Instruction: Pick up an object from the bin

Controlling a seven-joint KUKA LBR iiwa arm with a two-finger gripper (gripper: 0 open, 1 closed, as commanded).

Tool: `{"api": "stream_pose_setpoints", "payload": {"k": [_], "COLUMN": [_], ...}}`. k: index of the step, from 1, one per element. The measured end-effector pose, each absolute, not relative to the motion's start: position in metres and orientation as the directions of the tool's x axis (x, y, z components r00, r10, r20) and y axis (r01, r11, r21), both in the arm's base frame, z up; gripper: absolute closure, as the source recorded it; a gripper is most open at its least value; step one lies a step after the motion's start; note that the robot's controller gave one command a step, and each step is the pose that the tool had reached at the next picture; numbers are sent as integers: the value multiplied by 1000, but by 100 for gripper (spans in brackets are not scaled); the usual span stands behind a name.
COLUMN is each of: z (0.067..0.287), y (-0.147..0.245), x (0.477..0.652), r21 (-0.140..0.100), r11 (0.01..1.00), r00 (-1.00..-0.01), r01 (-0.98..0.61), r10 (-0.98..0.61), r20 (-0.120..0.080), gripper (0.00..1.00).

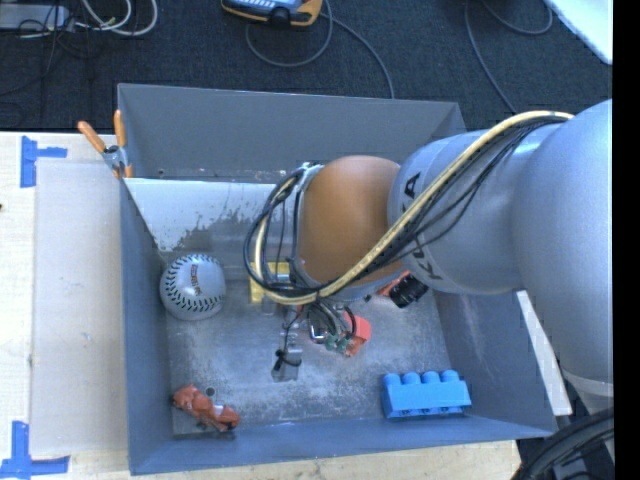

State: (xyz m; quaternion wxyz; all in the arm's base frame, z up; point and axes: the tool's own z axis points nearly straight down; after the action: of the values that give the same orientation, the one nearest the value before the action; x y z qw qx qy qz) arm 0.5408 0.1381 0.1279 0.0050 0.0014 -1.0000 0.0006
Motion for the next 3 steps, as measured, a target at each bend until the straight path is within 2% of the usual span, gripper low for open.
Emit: {"api": "stream_pose_setpoints", "payload": {"k": [1,2,3], "z": [132,149,144], "y": [138,102,74], "x": [543,559,570], "r21": [0,1,-4], "r11": [1000,1000,990], "r00": [-1000,-1000,-990], "r01": [0,13,143], "r10": [0,13,143], "r20": [3,10,0], "gripper": [0,0,0]}}
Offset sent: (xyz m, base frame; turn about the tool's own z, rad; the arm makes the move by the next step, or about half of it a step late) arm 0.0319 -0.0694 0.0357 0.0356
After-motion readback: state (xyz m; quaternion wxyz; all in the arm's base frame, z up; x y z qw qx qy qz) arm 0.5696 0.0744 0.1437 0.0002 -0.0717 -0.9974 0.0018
